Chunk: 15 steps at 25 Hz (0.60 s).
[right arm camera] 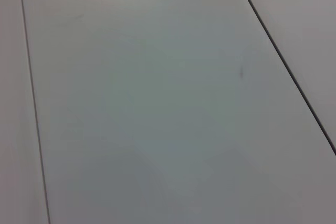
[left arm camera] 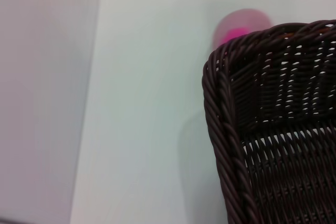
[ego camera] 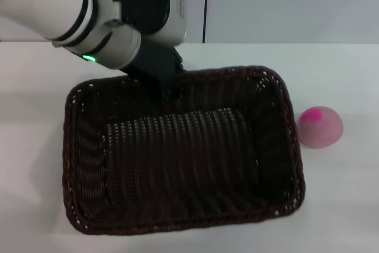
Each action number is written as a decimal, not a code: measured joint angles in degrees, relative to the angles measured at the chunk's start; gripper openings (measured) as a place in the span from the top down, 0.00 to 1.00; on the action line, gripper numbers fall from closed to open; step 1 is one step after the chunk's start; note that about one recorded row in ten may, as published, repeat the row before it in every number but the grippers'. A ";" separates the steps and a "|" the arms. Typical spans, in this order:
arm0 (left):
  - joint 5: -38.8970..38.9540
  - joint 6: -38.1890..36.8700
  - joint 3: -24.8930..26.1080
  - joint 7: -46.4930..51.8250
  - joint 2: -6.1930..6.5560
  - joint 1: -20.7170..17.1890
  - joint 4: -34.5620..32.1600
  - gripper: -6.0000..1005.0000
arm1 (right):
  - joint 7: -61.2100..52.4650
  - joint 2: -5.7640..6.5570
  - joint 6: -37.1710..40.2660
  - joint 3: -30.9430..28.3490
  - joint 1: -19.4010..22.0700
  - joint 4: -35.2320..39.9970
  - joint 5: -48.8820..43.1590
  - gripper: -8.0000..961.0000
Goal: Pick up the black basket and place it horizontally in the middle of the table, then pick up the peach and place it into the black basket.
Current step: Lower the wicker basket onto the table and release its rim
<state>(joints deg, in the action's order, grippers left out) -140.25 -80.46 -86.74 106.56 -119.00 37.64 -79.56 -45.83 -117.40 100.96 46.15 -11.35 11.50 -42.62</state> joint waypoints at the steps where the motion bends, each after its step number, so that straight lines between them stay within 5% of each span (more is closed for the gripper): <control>1: 0.79 0.00 -0.46 -1.15 0.05 -0.47 -0.21 0.79 | 0.00 0.00 0.00 0.00 0.00 0.00 0.00 0.14; 15: 5.05 3.73 -4.40 -8.66 0.16 -2.54 -1.71 0.78 | 0.05 -0.11 -0.51 0.00 0.69 -0.35 -0.13 0.14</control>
<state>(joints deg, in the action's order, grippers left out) -135.20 -76.73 -91.14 97.90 -118.84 35.10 -81.27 -45.79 -117.51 100.46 46.14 -10.66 11.15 -42.75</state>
